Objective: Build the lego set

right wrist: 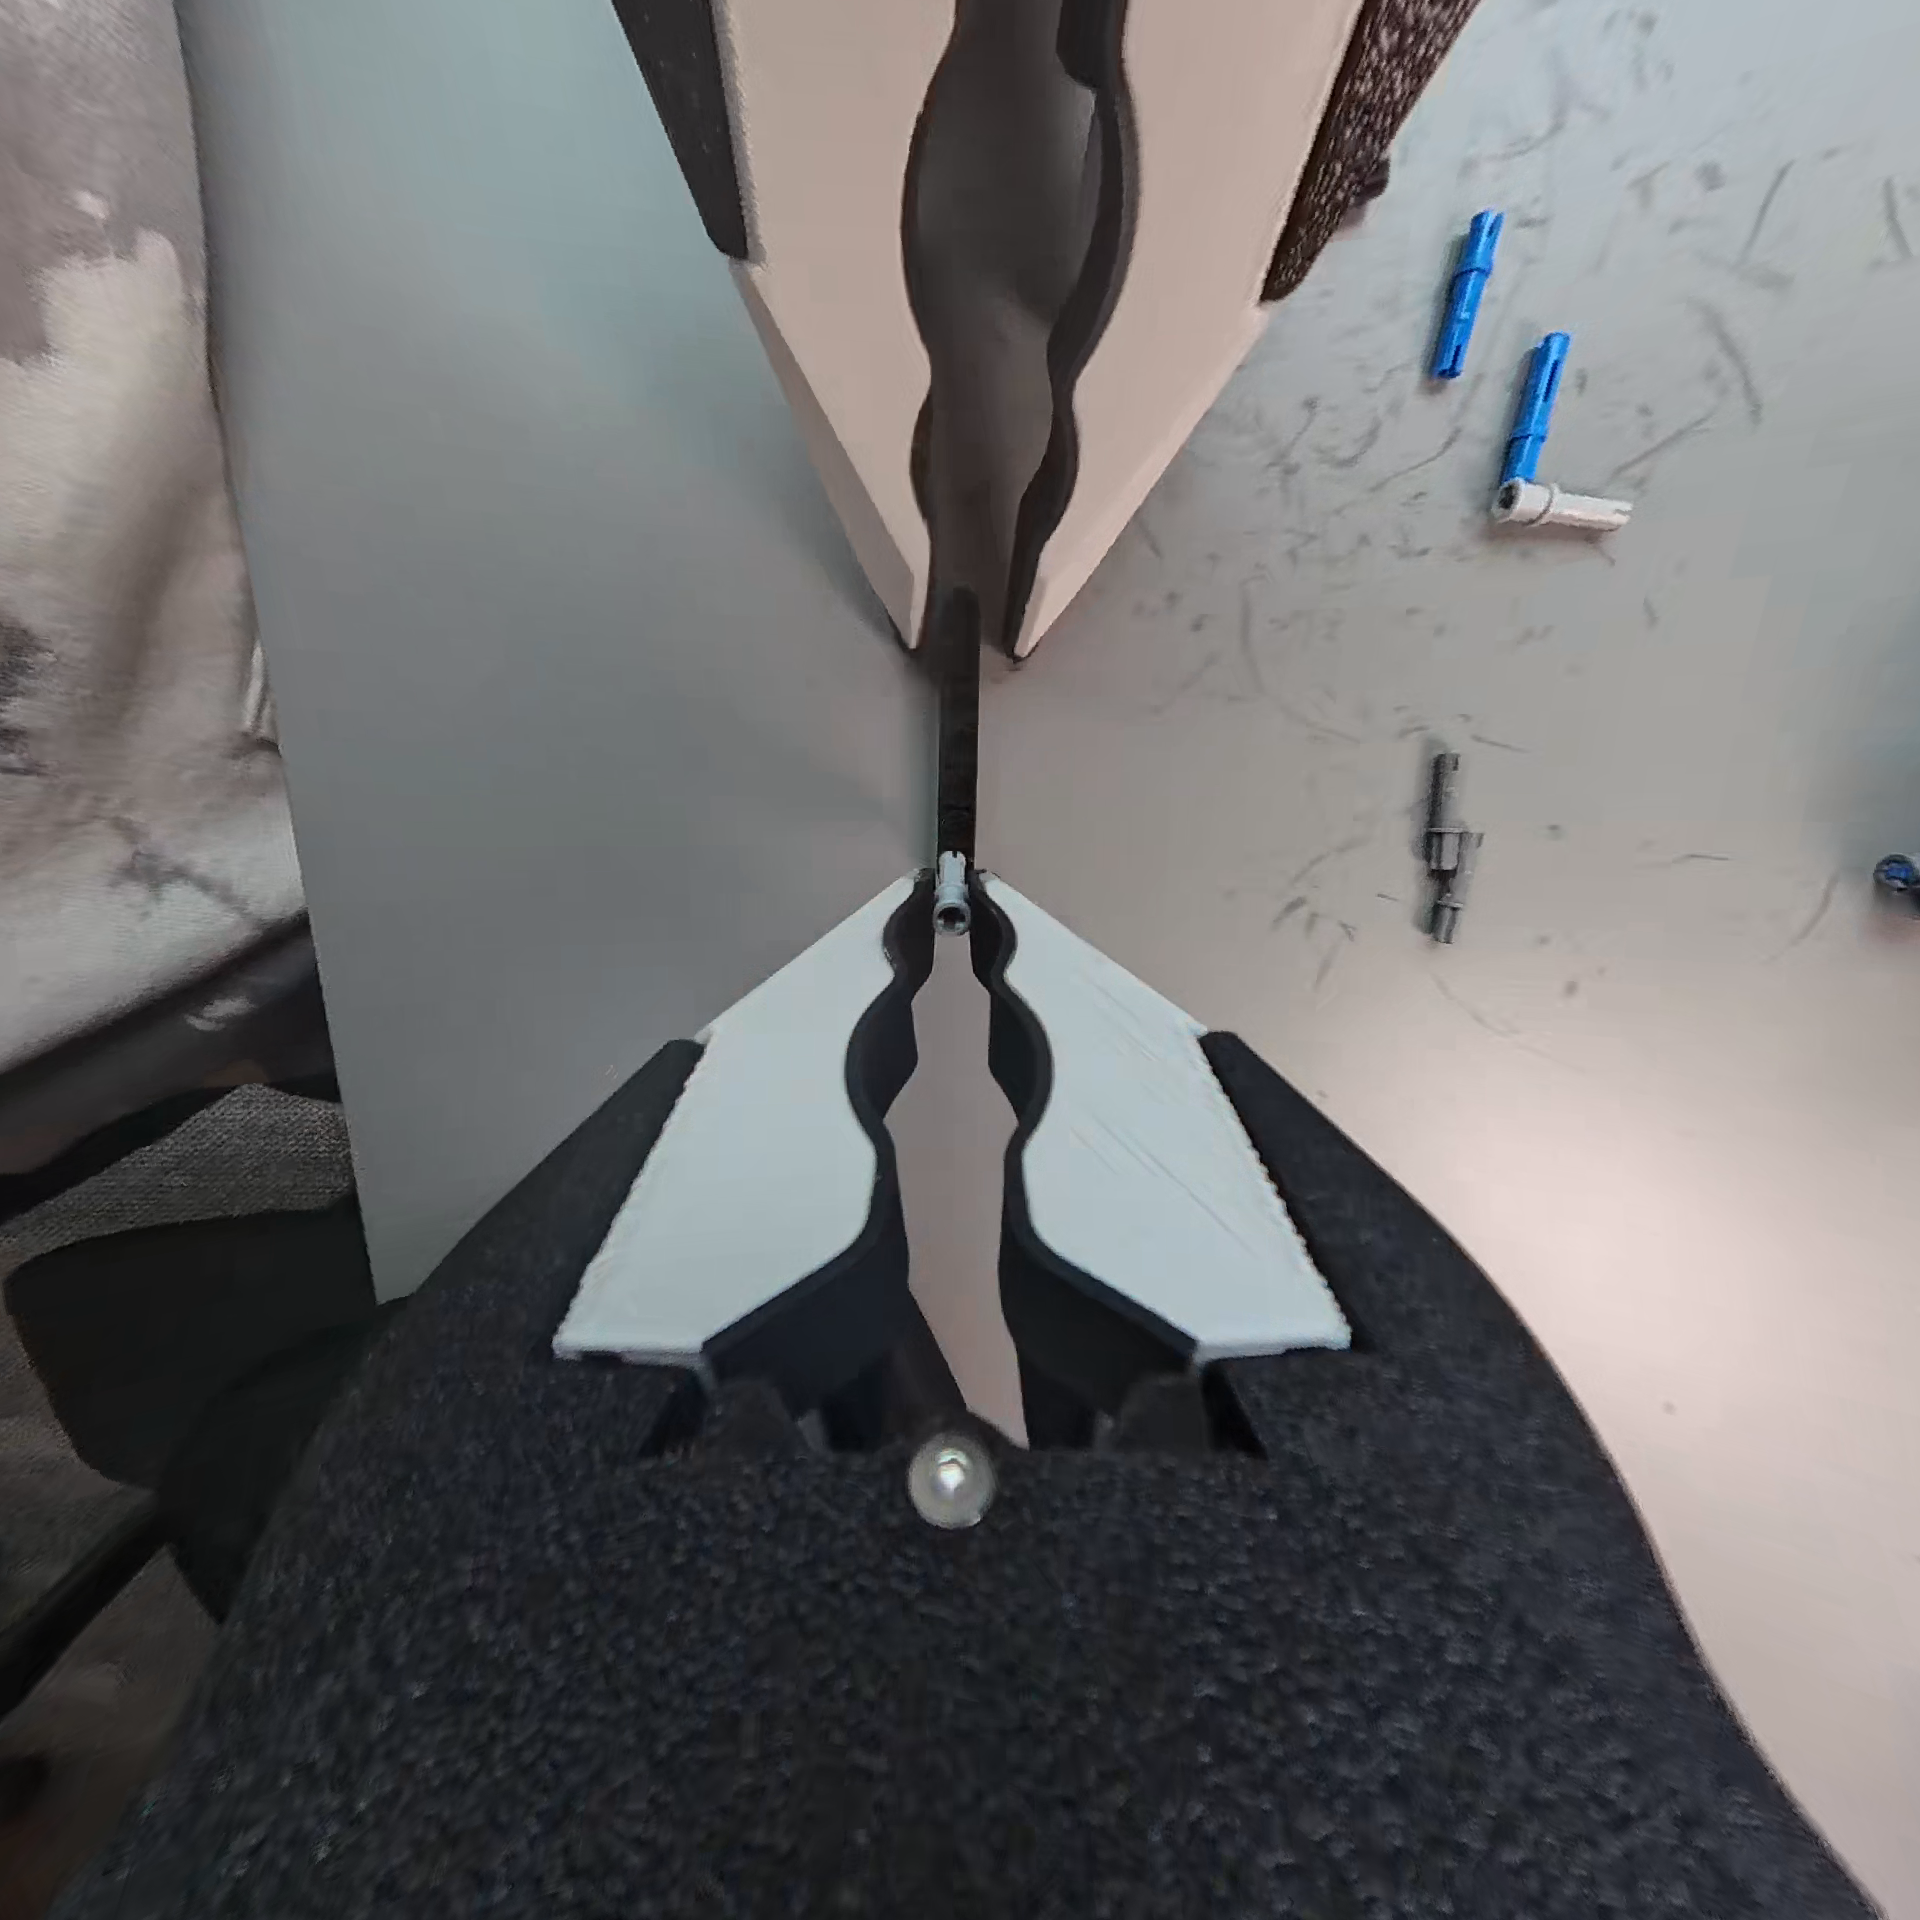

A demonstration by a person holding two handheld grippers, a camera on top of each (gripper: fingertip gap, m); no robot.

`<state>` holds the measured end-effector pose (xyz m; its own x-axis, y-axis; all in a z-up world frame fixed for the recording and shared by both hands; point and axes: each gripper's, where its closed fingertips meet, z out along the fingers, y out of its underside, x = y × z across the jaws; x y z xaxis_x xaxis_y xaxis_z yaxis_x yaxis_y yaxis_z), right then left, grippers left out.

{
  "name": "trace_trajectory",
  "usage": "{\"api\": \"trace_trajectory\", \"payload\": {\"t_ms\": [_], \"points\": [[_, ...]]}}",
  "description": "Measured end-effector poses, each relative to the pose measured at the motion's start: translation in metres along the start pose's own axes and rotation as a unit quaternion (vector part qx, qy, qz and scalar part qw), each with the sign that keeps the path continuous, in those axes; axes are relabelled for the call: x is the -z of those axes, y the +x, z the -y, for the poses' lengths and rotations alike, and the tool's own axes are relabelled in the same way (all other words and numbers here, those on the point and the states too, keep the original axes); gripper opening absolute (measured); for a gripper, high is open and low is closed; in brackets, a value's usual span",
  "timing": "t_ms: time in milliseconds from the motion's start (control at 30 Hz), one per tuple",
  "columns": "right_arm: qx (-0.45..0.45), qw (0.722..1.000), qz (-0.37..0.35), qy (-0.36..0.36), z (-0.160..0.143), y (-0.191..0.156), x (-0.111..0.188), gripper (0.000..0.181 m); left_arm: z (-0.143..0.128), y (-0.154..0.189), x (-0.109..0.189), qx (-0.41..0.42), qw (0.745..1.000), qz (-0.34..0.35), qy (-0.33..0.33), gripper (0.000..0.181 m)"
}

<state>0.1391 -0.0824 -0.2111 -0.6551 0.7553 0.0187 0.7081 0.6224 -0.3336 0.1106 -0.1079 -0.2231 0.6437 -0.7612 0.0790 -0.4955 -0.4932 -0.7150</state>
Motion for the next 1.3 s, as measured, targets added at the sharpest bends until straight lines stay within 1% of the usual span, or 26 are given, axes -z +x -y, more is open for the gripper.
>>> {"api": "trace_trajectory", "payload": {"t_ms": [67, 400, 667, 1000, 1200, 1300], "points": [[0.000, 1.000, 0.011, -0.009, -0.0009, -0.0027, -0.0015, 0.006, -0.0007, -0.0018, 0.0001, 0.001, 1.000, 0.008, 0.001, 0.008], [0.021, 0.997, -0.009, -0.078, -0.0030, 0.0045, -0.0006, 0.006, 0.0006, -0.0010, -0.0008, 0.007, 1.000, 0.016, 0.004, 0.007], [0.046, 0.994, -0.006, -0.103, -0.0022, 0.0052, -0.0012, 0.006, 0.0012, -0.0019, -0.0013, 0.015, 1.000, 0.027, 0.006, 0.007], [0.060, 0.993, 0.022, -0.102, -0.0005, 0.0053, -0.0019, 0.005, 0.0016, 0.0007, -0.0009, 0.023, 1.000, 0.004, 0.009, 0.007], [0.055, 0.993, 0.027, -0.102, 0.0001, 0.0058, -0.0022, 0.005, 0.0017, -0.0005, -0.0009, 0.045, 0.999, -0.013, 0.010, 0.007], [0.049, 0.993, 0.022, -0.101, -0.0002, 0.0055, -0.0022, 0.005, 0.0014, -0.0010, -0.0012, 0.043, 0.999, -0.009, 0.009, 0.008]]}}
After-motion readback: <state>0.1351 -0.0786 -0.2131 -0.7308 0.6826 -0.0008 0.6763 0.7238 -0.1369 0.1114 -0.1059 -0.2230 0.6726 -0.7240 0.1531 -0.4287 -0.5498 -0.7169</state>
